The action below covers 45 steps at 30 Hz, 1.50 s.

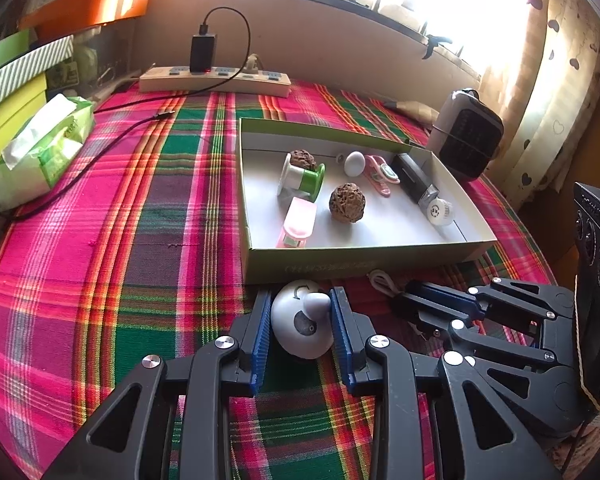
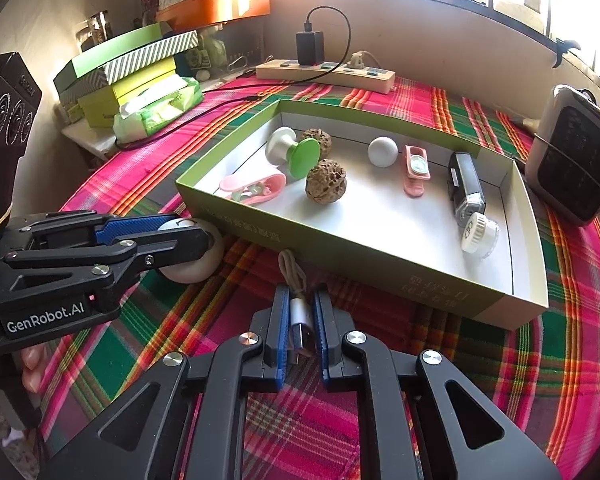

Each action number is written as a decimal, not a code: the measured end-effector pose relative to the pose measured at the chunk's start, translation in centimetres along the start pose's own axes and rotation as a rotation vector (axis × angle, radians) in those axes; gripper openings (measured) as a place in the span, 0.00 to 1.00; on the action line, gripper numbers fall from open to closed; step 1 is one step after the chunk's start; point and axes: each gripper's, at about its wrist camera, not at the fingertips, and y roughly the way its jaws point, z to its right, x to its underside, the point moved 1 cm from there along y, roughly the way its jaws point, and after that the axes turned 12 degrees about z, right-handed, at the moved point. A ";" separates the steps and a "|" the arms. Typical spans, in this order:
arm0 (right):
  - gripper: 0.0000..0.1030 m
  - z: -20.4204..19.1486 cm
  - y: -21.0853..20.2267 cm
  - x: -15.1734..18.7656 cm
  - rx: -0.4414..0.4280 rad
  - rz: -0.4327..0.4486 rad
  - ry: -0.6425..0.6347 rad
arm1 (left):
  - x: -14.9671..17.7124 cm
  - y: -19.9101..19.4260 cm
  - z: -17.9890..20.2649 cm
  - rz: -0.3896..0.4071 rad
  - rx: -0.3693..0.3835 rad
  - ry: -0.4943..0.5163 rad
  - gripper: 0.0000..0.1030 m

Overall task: Organize objects
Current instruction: 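Close left tool on white round toy while right tool closes on white cable, then carry white toy with left tool while right tool carries cable into box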

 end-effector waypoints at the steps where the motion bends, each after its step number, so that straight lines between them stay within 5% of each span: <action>1: 0.12 0.0 -0.1 0.0 -0.001 0.002 0.002 | 0.0 -0.1 0.0 0.001 -0.001 0.001 0.26; 45: 0.12 2.2 -4.2 -0.8 0.001 0.096 0.094 | -1.6 -1.5 3.0 0.052 0.031 0.061 0.26</action>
